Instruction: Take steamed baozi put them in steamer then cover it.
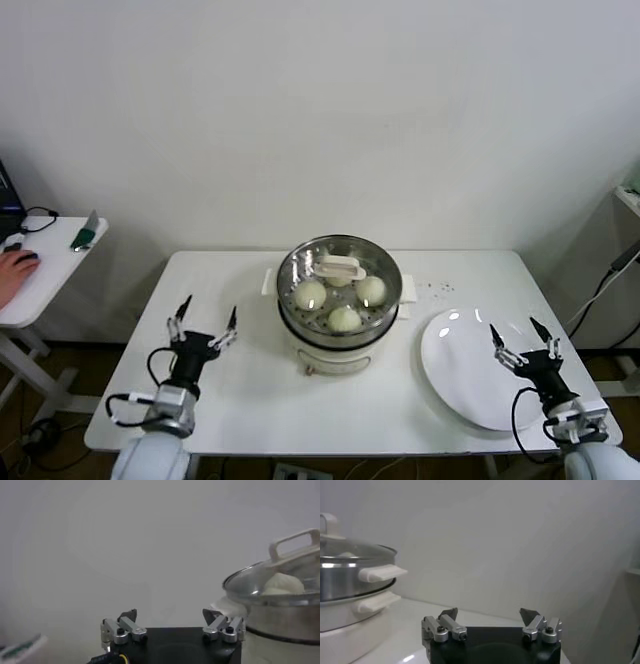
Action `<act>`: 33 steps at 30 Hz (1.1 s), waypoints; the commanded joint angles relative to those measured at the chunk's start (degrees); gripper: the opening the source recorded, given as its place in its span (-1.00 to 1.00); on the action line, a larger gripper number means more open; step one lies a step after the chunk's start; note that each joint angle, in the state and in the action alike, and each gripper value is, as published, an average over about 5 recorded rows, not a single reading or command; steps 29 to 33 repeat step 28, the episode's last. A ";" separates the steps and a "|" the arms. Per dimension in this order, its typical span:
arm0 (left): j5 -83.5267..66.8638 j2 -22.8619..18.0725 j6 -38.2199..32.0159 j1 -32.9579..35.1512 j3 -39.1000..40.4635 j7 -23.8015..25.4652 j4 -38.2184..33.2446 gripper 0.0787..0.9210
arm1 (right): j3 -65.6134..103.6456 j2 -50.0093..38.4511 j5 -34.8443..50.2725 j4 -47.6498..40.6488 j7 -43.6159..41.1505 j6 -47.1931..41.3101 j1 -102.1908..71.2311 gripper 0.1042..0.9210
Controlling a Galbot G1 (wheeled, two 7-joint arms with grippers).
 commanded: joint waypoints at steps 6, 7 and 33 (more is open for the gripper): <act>-9.59 -4.09 -12.74 6.08 -4.51 -1.05 6.57 0.77 | -5.10 -3.95 1.46 -1.47 0.15 -2.88 5.44 0.76; -9.74 -4.15 -12.70 6.20 -4.51 -1.04 6.44 0.77 | -5.23 -3.67 1.41 -1.53 0.11 -2.71 5.39 0.76; -12.06 -5.24 -12.35 5.96 -3.63 -0.42 5.93 0.77 | -3.96 -0.33 1.08 -1.11 -0.30 -0.91 3.69 0.76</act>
